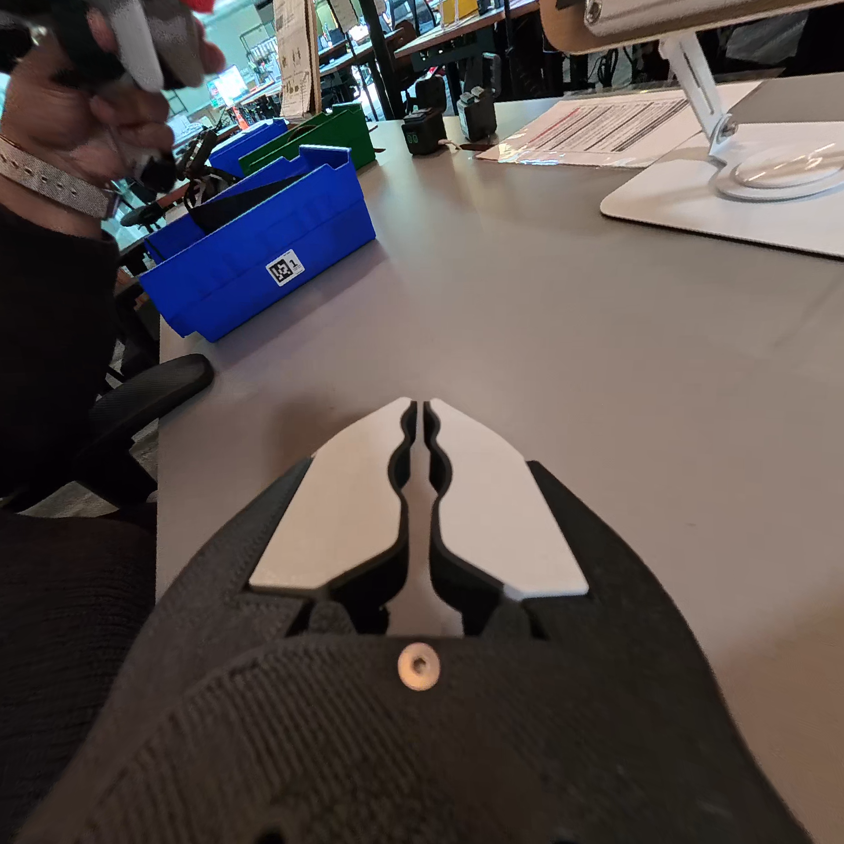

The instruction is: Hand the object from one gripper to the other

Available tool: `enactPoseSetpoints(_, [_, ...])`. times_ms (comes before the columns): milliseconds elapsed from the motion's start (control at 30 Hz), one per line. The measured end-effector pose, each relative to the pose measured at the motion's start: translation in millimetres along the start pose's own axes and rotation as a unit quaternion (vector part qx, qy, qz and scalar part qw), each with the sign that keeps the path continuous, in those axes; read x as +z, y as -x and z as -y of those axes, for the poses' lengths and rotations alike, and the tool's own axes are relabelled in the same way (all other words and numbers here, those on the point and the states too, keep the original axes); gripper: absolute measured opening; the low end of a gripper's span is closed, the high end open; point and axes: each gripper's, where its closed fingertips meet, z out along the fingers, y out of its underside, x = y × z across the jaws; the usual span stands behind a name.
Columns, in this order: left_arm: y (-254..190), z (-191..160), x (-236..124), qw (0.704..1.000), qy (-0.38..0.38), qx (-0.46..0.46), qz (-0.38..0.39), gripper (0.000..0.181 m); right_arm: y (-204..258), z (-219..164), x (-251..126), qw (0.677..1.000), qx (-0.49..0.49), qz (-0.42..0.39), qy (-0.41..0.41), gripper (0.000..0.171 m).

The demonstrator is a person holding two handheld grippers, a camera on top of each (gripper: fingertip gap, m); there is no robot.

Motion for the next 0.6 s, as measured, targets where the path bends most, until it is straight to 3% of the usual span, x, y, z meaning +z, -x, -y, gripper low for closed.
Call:
enactPoseSetpoints(100, [-62, -36, 44, 0.992, 0.074, 0.013, -0.102, 0.029, -5, 4, -4, 0.999, -0.031, -0.021, -0.005, 0.009])
enactPoseSetpoints(267, [-149, -116, 99, 0.945, 0.163, -0.092, -0.267, 0.031, -11, 19, -19, 0.987, -0.142, -0.073, -0.031, 0.020])
enactPoseSetpoints(467, [-187, -158, 109, 0.864, 0.189, -0.270, -0.380, 0.030, -1, 7, -14, 0.953, -0.295, -0.071, 0.005, 0.036])
enactPoseSetpoints(600, [-189, -174, 107, 0.866, 0.221, -0.240, -0.379, 0.030, 17, -5, -6, 0.934, -0.356, -0.032, 0.021, 0.038])
